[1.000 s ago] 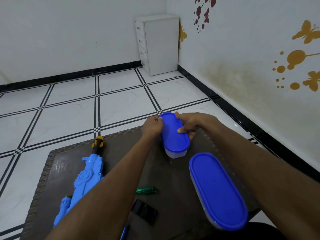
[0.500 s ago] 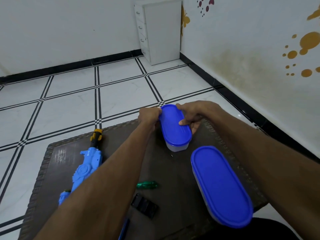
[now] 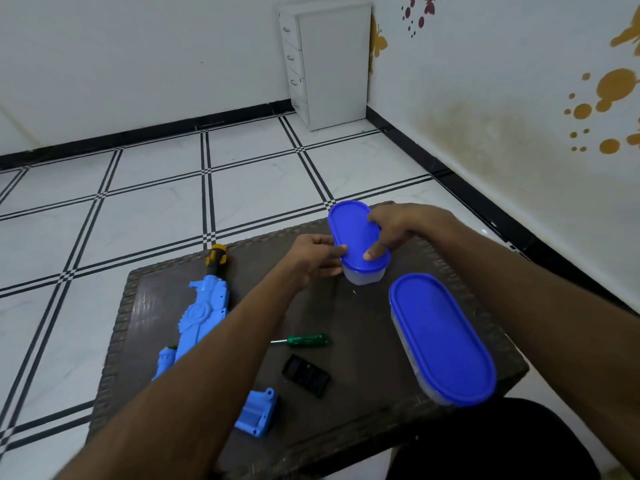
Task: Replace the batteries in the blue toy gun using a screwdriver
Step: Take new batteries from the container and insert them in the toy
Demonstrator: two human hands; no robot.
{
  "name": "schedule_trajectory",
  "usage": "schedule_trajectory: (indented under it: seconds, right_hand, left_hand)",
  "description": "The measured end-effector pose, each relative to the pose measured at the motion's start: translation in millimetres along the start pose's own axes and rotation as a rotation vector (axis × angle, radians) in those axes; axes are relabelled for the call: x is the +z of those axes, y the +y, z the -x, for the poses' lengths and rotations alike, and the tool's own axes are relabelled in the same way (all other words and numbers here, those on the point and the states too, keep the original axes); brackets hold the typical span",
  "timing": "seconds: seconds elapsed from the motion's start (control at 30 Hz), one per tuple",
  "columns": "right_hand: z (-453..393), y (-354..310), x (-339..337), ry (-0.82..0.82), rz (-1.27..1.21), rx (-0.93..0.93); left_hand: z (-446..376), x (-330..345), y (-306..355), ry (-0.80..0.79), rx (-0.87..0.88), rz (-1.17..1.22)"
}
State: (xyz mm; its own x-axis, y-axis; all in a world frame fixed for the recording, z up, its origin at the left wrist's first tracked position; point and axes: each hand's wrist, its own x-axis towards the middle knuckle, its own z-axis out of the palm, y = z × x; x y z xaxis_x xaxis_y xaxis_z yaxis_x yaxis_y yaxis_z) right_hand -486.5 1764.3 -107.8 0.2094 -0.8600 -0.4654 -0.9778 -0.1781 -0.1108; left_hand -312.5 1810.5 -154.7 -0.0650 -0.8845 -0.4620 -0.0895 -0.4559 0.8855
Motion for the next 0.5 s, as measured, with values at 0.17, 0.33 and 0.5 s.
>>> schedule_trajectory:
  seconds: [0.17,0.33,0.5]
  right_hand:
    - [1,-2,11,-0.007,0.092,0.024]
    - [-3,-2,16,0.013,0.074,0.022]
    - [13,-7,15,0.039,0.021,0.031]
  left_hand:
    - [0,11,-7,0.102,0.012,0.051]
    - [-7,16,-10,0.149,-0.021,0.11]
    - [-4,24,-16,0.254,0.035,0.093]
